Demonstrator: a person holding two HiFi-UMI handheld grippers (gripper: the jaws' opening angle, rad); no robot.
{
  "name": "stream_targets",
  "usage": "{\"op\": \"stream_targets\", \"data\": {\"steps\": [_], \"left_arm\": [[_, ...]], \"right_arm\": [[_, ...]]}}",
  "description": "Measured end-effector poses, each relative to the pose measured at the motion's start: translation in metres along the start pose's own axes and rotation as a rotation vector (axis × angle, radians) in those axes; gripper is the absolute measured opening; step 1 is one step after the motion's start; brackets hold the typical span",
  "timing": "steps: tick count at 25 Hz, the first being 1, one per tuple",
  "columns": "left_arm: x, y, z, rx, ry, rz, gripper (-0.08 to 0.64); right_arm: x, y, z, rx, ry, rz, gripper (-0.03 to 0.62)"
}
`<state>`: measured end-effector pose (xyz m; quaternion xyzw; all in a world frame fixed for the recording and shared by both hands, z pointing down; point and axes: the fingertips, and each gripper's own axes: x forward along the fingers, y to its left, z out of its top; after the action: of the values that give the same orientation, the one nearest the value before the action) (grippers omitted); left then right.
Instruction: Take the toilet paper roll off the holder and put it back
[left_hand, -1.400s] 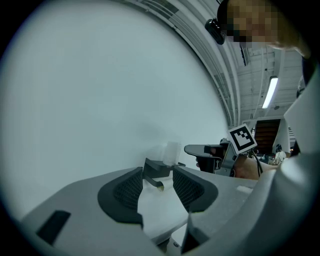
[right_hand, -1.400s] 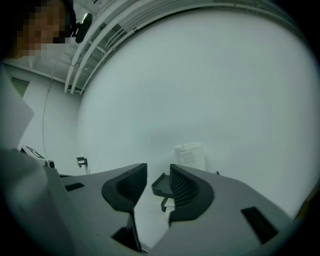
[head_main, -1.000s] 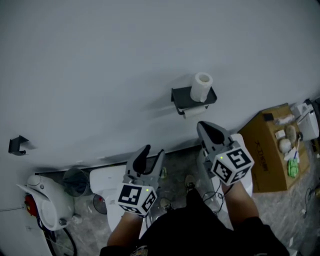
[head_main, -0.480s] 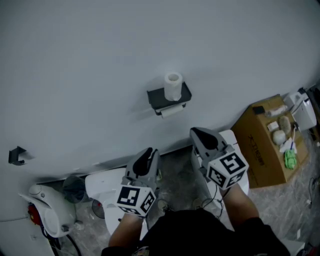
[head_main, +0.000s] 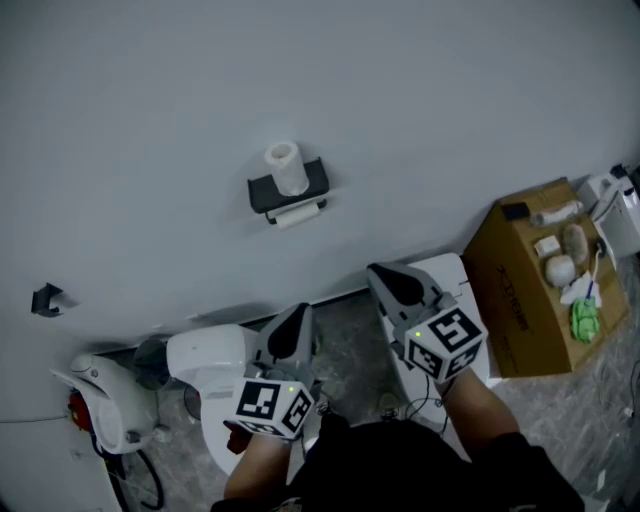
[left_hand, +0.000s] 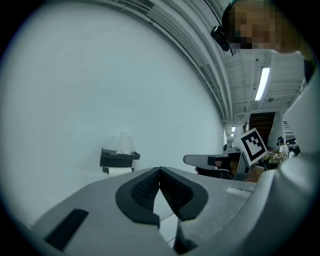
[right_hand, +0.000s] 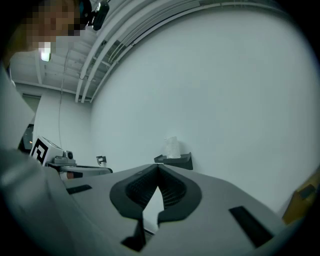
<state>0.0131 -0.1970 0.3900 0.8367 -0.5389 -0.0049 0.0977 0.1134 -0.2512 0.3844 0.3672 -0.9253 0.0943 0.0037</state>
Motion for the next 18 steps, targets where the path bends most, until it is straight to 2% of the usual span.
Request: {"op": "stream_targets", "data": {"steps": [4, 7, 13, 18], "left_arm": [[-0.007, -0.027, -0.015, 0.0, 0.027, 0.063, 0.005], [-0.026, -0.03, -0.019, 0.003, 0.038, 0.134, 0.005], [-0.078, -0.01, -0.017, 0.004, 0.03, 0.27, 0.005], [-0.132, 0.017, -0.021, -0.016, 0.021, 0.343, 0.005]], "right_arm": [[-0.017, -0.006, -0.013, 0.033, 0.013, 0.074, -0.003], [-0.018, 0.004, -0.021, 0.061, 0.023, 0.136, -0.003], [-0.002, 0.056, -0.034, 0.075, 0.037, 0.268, -0.003], [0.012, 0.111, -0.042, 0.058, 0.069, 0.326, -0.003]]}}
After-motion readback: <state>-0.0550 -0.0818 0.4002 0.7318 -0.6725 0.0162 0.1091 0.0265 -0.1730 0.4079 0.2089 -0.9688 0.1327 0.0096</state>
